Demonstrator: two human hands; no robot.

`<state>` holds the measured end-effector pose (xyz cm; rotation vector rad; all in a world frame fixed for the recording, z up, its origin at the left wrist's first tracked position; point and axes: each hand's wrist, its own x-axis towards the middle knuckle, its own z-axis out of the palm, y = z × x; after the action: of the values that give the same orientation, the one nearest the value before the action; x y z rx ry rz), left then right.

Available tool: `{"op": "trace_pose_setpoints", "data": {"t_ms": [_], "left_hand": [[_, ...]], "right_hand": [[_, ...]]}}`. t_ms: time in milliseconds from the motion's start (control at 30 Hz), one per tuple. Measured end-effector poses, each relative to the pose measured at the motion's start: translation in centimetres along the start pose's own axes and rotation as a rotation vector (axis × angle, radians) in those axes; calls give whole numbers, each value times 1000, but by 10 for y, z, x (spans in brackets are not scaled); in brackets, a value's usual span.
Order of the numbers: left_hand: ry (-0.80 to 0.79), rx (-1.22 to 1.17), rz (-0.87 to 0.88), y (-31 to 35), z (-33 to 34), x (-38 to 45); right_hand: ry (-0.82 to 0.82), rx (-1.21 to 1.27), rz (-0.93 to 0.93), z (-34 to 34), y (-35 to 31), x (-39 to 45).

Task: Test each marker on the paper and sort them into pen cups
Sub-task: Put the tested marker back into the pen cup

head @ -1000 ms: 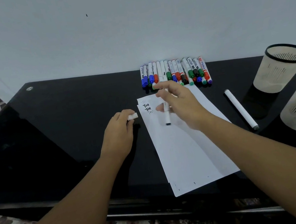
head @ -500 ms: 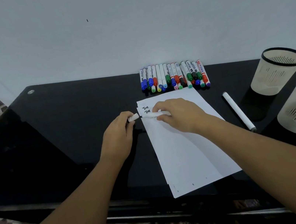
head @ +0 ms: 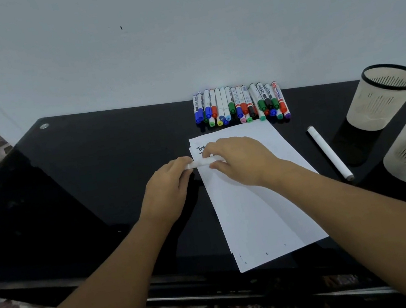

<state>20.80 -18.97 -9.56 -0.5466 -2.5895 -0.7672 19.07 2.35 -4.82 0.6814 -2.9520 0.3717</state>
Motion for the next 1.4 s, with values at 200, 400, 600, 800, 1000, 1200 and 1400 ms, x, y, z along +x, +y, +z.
{"op": "trace_pose_setpoints", "data": {"t_ms": [200,400,600,800,1000,1200,1400], "left_hand": [[-6,-23,27,7,-4,-1],[-82,-83,-180,6,-5,2],[-202,66,-110,0,3,5],[-214,86,-121,0,4,6],[-254,101,-141,-3,2,7],[-323,143,-134,-2,1,6],[-498,218,-66,34,1,3]], "right_hand": [[-19,11,-45,0,-7,-3],[21,63,-27,1,-7,-9],[20,157,14,-2,-1,-15],[57,249,88,-7,2,-22],[74,413,172,-6,5,-29],[-20,597,298,-17,14,-46],[-129,841,435,-29,31,-68]]}}
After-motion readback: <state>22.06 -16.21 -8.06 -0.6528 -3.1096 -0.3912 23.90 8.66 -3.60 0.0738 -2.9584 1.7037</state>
